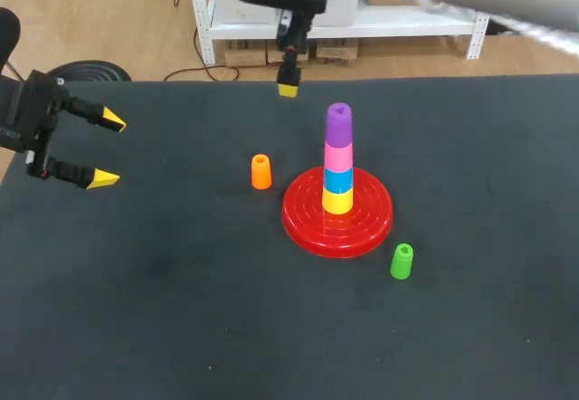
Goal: Pick up and stack the cylinders on the red base in this order: pink,purple,orange,green
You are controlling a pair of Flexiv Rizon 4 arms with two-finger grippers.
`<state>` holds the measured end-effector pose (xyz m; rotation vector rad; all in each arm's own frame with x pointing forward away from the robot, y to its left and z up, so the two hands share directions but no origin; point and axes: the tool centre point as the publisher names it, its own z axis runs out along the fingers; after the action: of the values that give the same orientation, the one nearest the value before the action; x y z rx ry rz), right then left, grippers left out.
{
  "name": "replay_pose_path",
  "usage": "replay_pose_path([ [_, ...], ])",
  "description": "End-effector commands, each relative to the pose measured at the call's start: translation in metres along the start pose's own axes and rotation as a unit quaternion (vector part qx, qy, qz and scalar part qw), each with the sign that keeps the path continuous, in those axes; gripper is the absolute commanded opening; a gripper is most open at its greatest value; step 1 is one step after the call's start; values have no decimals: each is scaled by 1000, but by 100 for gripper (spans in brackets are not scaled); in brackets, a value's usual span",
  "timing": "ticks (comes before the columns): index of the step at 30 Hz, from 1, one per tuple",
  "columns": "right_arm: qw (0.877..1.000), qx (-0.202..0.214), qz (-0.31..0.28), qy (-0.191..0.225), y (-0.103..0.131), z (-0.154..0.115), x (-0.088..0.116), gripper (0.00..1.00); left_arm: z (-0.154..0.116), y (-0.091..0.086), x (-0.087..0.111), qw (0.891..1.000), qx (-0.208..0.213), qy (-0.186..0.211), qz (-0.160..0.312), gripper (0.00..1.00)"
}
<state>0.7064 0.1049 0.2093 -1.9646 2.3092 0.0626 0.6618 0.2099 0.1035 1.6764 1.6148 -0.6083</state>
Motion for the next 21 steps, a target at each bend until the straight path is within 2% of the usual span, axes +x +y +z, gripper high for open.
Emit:
replay_pose_path([
  [1,998,-50,-4,28,-15,19,-22,100,0,-1,1,1000,-1,-1,1,100],
  [21,994,-106,-17,25,11,98,-24,100,0,-1,1,1000,-1,-1,1,100],
])
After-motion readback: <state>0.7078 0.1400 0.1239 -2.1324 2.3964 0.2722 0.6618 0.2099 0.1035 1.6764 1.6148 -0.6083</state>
